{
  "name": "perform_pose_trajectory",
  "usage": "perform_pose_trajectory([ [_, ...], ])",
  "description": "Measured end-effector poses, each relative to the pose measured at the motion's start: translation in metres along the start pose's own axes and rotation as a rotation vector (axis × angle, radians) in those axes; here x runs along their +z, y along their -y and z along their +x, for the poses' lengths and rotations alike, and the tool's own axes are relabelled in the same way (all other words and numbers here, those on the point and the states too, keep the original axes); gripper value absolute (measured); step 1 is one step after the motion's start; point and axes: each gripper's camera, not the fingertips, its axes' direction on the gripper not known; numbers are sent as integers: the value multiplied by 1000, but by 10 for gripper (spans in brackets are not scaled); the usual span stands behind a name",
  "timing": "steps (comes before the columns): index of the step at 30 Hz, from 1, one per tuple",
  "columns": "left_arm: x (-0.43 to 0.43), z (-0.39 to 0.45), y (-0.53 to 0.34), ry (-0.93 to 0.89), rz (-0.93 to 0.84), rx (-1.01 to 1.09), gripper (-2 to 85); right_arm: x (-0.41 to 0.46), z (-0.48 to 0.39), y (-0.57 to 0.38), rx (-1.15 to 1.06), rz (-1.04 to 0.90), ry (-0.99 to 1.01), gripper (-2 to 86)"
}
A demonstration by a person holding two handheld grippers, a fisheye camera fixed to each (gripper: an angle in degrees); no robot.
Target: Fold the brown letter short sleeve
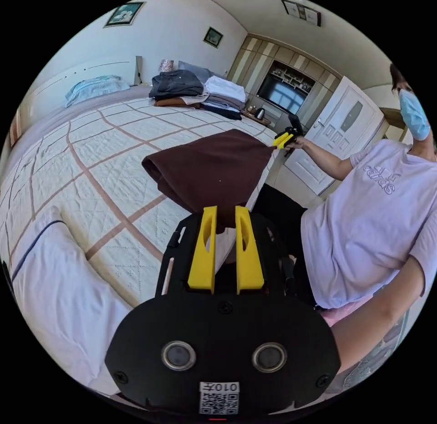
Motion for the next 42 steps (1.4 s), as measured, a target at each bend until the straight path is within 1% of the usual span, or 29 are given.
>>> perform_pose_trajectory([
  [1, -12, -14, 3, 11, 59, -71, 51, -12, 2, 2, -6, 96, -7, 64],
  [2, -17, -22, 7, 32, 80, -124, 51, -21, 9, 7, 21, 187, -47, 66],
  [3, -23, -39, 16, 88, 104, -222, 52, -24, 13, 10, 44, 222, -73, 67],
  [4, -26, -52, 27, 121, 127, -272, 52, -26, 24, 19, 92, 272, -129, 69],
  [5, -25, -59, 34, 131, 141, -301, 52, -22, 39, 30, 194, 276, -194, 73],
  [7, -13, -85, 60, 146, 146, -394, 53, -8, 65, 49, 339, 201, -220, 76],
  [8, -7, -91, 67, 146, 129, -421, 53, 2, 81, 58, 414, 170, -189, 76],
  [11, 25, -115, 93, 78, 44, -481, 54, 24, 110, 72, 519, 132, -69, 75],
  [15, 45, -131, 108, 66, -40, -533, 45, 43, 131, 79, 594, 58, -70, 76],
  [17, 48, -138, 108, 39, -45, -551, 39, 55, 145, 78, 640, -7, -48, 75],
  [19, 50, -146, 106, -4, -27, -570, 27, 62, 152, 77, 652, -28, -28, 68],
  [21, 50, -150, 105, -10, -1, -568, 15, 62, 155, 74, 660, -10, -12, 56],
  [25, 39, -158, 102, -11, 82, -556, 2, 46, 157, 58, 675, 91, 71, 47],
  [28, 24, -167, 94, 25, 125, -574, 0, 33, 166, 35, 719, 170, 173, 46],
  [31, 12, -179, 83, 73, 161, -626, 1, 32, 174, 17, 765, 186, 170, 45],
  [33, 10, -185, 81, 47, 168, -628, 4, 37, 174, 16, 751, 180, 197, 45],
  [36, 21, -189, 89, -31, 123, -617, 15, 39, 169, 20, 717, 181, 142, 47],
  [42, 45, -190, 105, -66, 0, -634, 51, 43, 169, 18, 719, 180, 159, 50],
])
